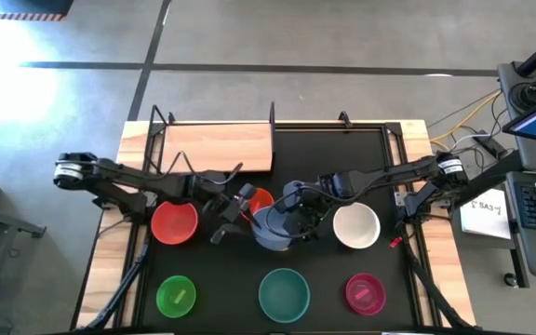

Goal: Place and stack bowls onto a shelf
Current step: Put the blue bowl on the shelf

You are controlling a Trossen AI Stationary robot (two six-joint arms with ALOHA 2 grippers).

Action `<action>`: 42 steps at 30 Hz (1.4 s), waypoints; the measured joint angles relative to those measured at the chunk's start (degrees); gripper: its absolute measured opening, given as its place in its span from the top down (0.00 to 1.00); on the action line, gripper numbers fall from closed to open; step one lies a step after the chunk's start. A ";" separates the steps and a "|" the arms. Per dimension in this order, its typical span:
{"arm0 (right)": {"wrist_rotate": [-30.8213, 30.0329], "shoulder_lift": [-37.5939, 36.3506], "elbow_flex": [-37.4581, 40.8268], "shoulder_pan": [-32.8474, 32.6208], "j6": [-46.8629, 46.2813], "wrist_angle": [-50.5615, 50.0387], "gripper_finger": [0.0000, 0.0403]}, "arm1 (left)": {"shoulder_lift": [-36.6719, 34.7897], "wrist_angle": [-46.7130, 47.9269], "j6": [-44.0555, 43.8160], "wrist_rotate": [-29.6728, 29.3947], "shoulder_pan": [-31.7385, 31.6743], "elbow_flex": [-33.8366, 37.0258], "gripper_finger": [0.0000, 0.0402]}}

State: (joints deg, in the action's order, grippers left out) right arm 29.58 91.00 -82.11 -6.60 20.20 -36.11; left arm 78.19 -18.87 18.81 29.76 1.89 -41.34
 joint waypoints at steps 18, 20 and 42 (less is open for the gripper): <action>-1.10 -0.12 -0.15 0.14 -4.41 1.54 0.85 | 6.73 1.79 0.12 5.67 3.30 -4.86 0.98; -1.25 -0.15 -0.15 0.18 -6.24 1.13 0.79 | 6.80 1.76 -0.47 5.66 3.30 -5.03 0.98; -15.61 -1.09 -11.16 4.33 -7.29 -21.50 0.52 | 6.93 2.88 -6.89 5.29 2.81 -6.41 1.00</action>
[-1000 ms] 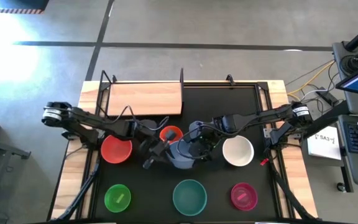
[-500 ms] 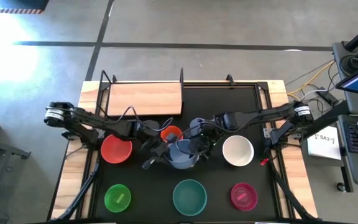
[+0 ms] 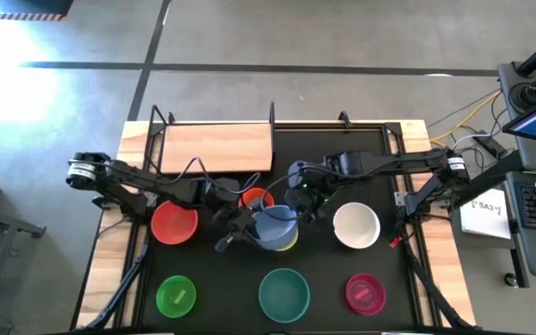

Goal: Place and stack bowls onto a shelf
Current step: Put the blue bowl on the shelf

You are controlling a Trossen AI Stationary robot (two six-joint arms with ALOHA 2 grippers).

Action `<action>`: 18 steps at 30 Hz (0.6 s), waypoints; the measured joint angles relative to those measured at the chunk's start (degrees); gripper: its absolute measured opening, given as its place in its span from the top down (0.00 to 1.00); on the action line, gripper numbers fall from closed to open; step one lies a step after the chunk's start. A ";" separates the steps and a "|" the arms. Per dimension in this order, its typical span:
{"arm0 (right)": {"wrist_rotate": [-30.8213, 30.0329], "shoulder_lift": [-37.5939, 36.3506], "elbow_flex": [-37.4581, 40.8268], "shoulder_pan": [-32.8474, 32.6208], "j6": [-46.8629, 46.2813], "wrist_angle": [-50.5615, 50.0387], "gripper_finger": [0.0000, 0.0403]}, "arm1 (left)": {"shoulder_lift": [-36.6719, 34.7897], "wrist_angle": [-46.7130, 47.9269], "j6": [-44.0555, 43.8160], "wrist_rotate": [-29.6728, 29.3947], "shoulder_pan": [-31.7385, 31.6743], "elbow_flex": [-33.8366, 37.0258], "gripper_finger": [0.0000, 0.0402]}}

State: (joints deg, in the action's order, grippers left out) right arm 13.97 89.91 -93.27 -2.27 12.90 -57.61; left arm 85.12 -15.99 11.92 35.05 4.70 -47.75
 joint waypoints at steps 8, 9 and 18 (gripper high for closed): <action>-15.94 -0.02 -6.10 0.05 -0.04 -9.89 0.52 | -0.09 1.62 -3.94 -20.21 -0.37 -0.03 0.99; -18.29 -0.12 -6.38 0.07 -0.53 -10.93 0.52 | -0.17 2.70 -4.32 -22.36 -0.54 -0.04 0.99; -26.03 -0.74 -6.78 1.19 -5.42 -18.43 0.52 | -1.76 12.79 -10.98 -36.78 -0.95 -0.04 0.99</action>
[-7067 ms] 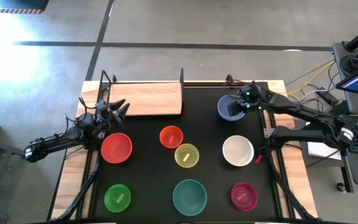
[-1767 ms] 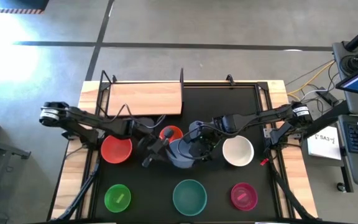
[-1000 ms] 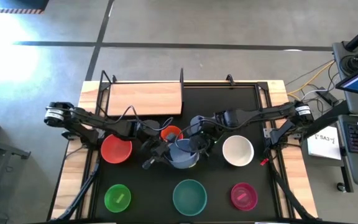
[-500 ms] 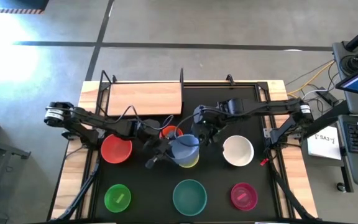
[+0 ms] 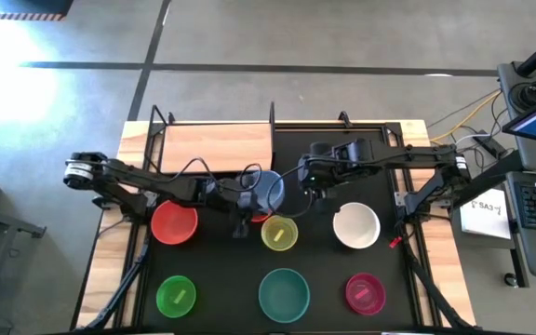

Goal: Place and stack bowls onto a shelf
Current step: Put the blue bowl on the shelf

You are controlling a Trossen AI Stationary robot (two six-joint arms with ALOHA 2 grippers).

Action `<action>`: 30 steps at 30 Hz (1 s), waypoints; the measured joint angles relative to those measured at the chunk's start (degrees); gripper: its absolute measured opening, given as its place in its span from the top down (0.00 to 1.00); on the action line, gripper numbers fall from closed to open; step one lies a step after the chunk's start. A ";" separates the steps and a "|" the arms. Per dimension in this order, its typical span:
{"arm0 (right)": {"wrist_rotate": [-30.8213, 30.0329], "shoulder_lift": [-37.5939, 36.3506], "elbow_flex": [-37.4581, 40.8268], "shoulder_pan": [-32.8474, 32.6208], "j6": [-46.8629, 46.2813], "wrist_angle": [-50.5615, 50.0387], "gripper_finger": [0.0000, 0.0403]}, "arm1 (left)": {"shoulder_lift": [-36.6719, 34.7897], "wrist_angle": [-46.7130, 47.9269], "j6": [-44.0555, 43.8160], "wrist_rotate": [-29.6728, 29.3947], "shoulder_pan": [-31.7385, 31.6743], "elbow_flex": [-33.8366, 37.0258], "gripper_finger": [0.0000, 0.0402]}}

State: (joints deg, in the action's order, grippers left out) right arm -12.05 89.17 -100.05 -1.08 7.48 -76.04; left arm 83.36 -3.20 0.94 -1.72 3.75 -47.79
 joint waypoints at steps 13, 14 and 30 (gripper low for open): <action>-0.02 0.00 0.02 0.48 -1.63 -3.23 0.52 | -2.60 49.61 -17.22 -38.33 -0.86 -11.59 0.99; -0.01 0.00 0.04 0.71 -1.63 -3.62 0.52 | -2.61 52.64 -19.10 -39.21 -1.35 -11.72 0.99; 0.00 0.12 0.04 7.20 -8.25 -4.34 0.52 | -2.97 56.63 -20.09 -32.65 -22.51 -4.98 0.99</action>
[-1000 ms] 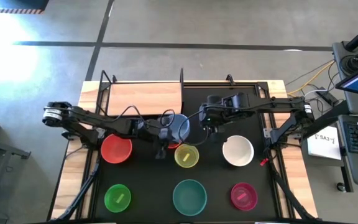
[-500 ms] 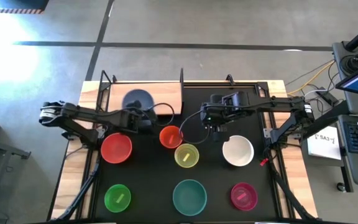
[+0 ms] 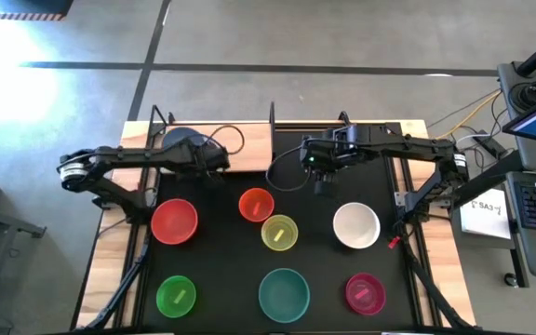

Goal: Place and stack bowls onto a shelf
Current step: Put the blue bowl on the shelf

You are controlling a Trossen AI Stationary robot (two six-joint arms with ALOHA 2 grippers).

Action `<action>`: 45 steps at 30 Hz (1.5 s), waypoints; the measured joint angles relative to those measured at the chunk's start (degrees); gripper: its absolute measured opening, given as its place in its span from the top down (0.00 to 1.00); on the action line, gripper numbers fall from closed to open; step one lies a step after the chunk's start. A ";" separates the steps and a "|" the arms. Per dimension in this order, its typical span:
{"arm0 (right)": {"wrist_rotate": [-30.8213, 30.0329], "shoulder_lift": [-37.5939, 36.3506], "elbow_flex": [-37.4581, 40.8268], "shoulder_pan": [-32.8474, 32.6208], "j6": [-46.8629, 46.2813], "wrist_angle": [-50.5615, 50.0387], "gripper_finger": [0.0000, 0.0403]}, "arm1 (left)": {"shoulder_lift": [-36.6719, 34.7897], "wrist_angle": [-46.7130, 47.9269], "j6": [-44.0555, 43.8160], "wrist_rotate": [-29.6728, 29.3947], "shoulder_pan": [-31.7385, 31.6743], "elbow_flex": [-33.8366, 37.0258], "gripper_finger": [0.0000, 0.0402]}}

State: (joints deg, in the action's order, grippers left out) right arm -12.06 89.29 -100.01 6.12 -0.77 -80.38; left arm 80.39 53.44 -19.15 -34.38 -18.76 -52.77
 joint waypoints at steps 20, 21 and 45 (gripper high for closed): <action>0.48 0.03 0.09 0.30 -5.77 -0.35 0.52 | -0.40 -14.69 11.99 13.94 -18.74 3.46 0.99; 0.48 0.03 0.18 0.30 -6.15 -0.33 0.52 | -0.46 -14.91 11.89 14.11 -18.78 3.58 0.98; 0.46 -0.01 7.76 5.13 -6.45 -0.37 0.52 | -7.51 -12.73 9.91 17.45 -18.08 3.87 0.88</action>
State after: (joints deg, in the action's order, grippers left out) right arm -11.60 89.27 -92.25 11.25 -7.22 -80.75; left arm 72.87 40.71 -9.24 -16.93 -36.84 -48.90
